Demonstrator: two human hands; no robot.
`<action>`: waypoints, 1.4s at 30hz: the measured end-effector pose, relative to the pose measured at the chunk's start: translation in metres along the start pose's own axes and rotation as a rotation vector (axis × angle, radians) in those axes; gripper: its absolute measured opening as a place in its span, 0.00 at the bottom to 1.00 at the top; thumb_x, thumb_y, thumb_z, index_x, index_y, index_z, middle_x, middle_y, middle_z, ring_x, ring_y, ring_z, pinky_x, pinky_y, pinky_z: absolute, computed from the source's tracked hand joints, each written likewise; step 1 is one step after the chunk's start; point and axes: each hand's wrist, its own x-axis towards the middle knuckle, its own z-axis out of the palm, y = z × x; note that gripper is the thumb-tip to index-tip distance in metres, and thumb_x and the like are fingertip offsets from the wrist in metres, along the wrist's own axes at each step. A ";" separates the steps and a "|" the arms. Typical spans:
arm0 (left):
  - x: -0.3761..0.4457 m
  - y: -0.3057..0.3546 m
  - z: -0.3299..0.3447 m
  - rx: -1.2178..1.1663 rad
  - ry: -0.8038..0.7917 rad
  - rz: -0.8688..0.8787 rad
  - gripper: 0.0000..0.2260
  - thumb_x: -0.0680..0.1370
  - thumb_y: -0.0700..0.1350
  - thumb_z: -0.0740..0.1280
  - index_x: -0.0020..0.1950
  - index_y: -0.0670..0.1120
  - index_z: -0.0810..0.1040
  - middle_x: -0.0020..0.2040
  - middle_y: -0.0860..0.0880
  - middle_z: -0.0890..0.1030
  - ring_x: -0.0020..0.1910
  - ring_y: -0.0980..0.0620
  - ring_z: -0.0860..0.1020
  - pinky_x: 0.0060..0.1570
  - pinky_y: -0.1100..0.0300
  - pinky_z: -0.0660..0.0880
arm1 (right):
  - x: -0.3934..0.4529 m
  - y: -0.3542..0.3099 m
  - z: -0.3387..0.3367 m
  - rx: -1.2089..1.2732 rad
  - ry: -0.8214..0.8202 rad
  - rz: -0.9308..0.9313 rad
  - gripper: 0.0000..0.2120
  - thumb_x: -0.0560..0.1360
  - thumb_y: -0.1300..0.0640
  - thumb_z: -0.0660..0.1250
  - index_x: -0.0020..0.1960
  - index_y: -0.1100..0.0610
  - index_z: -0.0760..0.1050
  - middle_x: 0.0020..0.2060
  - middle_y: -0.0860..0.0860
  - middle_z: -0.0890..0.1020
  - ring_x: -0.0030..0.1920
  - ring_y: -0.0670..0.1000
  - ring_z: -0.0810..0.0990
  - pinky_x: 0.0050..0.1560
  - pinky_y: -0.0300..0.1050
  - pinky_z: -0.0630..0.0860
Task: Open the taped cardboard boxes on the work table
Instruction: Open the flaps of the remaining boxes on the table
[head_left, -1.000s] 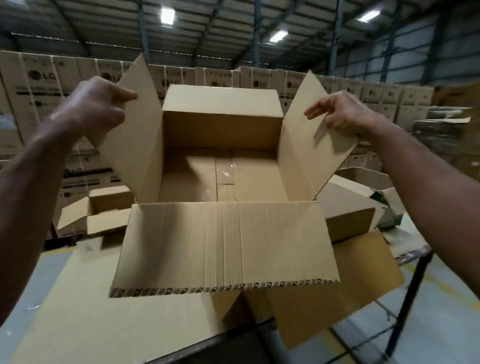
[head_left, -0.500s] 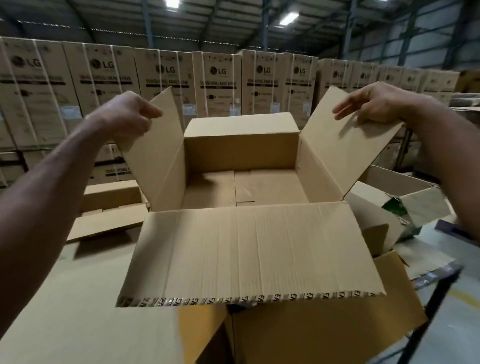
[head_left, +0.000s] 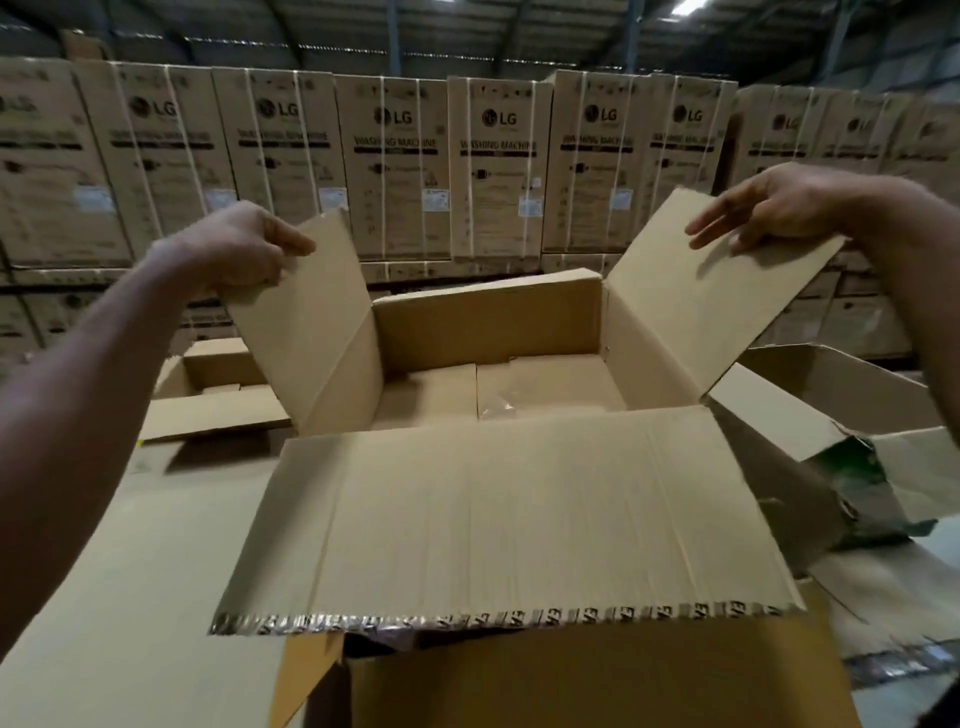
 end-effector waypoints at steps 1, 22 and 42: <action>0.000 0.003 0.002 -0.029 0.012 -0.022 0.22 0.78 0.33 0.64 0.69 0.51 0.77 0.68 0.44 0.75 0.55 0.44 0.77 0.51 0.49 0.78 | 0.005 0.005 -0.001 -0.005 -0.004 -0.006 0.21 0.79 0.69 0.62 0.63 0.48 0.79 0.57 0.45 0.83 0.57 0.50 0.80 0.47 0.47 0.75; -0.068 0.014 0.101 -0.155 -0.037 -0.175 0.29 0.76 0.27 0.63 0.70 0.52 0.76 0.64 0.51 0.79 0.62 0.50 0.78 0.64 0.50 0.73 | 0.002 0.139 0.034 0.078 -0.286 -0.035 0.24 0.76 0.71 0.65 0.60 0.44 0.80 0.54 0.43 0.84 0.57 0.50 0.80 0.59 0.60 0.77; -0.089 0.002 0.194 -0.049 -0.086 -0.252 0.25 0.79 0.31 0.62 0.74 0.49 0.72 0.72 0.45 0.74 0.65 0.48 0.75 0.50 0.59 0.76 | 0.017 0.157 0.154 -0.089 -0.405 -0.043 0.22 0.76 0.73 0.63 0.52 0.45 0.78 0.52 0.47 0.82 0.58 0.49 0.79 0.61 0.51 0.74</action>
